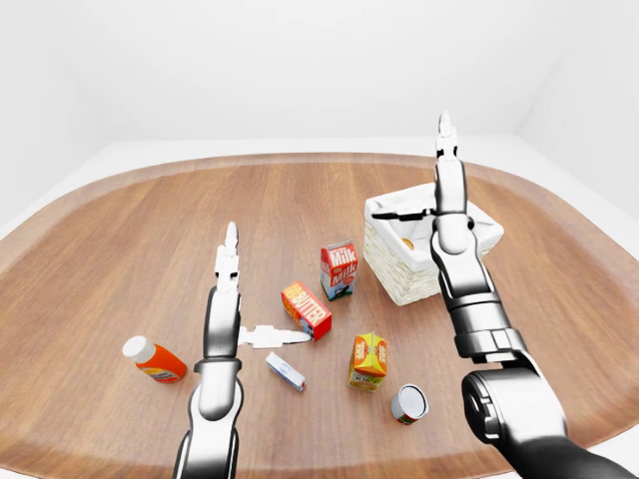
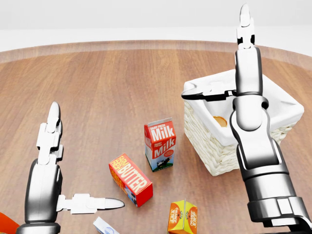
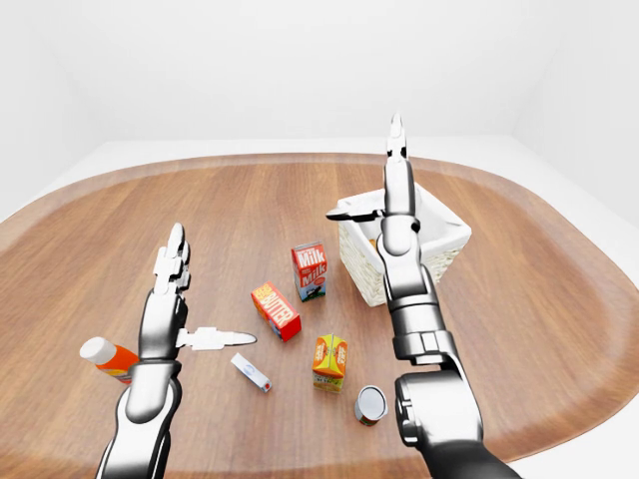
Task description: Pick up the alphabet soup and the tomato sauce, and put them in the basket.
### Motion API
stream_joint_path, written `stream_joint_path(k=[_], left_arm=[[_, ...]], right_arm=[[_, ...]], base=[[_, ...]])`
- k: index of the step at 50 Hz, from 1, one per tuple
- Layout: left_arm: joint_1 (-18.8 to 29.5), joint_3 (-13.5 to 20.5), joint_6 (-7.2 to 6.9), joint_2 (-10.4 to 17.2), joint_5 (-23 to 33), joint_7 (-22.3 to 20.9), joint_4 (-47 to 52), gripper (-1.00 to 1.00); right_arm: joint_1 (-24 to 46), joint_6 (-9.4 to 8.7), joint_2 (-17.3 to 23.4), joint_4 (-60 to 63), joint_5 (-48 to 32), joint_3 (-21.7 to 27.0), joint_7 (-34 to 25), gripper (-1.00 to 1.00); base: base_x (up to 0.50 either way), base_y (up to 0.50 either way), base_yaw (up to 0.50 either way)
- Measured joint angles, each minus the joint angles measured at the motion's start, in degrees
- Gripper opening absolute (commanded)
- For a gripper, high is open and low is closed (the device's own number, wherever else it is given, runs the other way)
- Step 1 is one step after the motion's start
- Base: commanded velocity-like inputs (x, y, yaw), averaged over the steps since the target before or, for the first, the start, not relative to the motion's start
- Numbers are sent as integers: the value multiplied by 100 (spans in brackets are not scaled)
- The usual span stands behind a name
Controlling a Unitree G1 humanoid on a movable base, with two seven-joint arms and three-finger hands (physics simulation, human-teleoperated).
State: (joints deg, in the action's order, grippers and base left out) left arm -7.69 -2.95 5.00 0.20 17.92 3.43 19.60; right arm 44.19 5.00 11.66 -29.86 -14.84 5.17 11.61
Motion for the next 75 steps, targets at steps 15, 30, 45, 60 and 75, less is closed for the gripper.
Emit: stream_joint_path(k=[15, 30, 45, 60, 75], left_arm=[[16, 7, 0, -1, -1, 9, -6, 100], [25, 18, 0, -2, -5, 17, -15, 100], [13, 16, 0, -2, -3, 20, -1, 100], [5, 14, 0, -2, -1, 9, 26, 100], [-1, 7, 0, -2, 5, 7, 31, 100]], right_arm=[[-749, 0, -234, 1543, 108, -40, -314, 100], [-1398, 0, -432, 2577, 191, -83, -499, 100], [-1953, 0, -588, 3486, 307, -123, -663, 100], [-2486, 0, -692, 4196, 422, -137, -797, 100], [-2981, 0, -775, 4675, 529, -140, -899, 100]], base=[[0, 0, 0], [0, 0, 0], [0, 0, 0], [0, 0, 0], [0, 0, 0]])
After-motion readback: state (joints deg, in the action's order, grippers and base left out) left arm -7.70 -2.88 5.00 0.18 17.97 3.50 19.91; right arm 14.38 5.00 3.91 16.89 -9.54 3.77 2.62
